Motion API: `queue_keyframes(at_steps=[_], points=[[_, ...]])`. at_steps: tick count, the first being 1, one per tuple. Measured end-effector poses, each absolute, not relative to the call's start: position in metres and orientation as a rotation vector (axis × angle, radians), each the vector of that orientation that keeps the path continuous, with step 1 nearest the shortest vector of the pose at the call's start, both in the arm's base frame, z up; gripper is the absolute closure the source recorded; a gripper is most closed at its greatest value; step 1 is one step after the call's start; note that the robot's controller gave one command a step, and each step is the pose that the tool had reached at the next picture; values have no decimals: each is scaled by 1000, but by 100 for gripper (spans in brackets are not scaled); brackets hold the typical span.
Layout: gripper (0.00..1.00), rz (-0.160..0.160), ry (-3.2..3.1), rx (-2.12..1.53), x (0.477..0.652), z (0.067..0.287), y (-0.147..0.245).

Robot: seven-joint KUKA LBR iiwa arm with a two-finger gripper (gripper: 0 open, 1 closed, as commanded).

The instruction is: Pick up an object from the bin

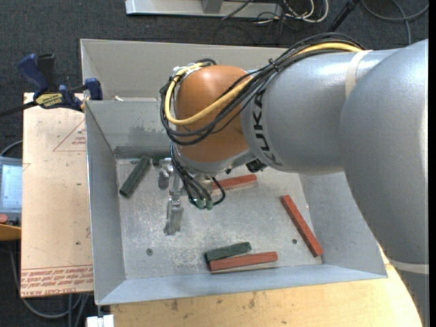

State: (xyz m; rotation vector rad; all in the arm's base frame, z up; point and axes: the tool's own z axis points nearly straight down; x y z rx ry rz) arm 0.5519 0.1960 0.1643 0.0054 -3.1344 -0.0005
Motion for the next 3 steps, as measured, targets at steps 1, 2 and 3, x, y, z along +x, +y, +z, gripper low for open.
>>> queue_keyframes(at_steps=[1, 2, 3], points=[[0, 3, -3130, -165, 551, 85, 174], [0, -5, -3120, -406, 615, 70, 192], [0, 0, -3142, -7, 599, 70, 162]])
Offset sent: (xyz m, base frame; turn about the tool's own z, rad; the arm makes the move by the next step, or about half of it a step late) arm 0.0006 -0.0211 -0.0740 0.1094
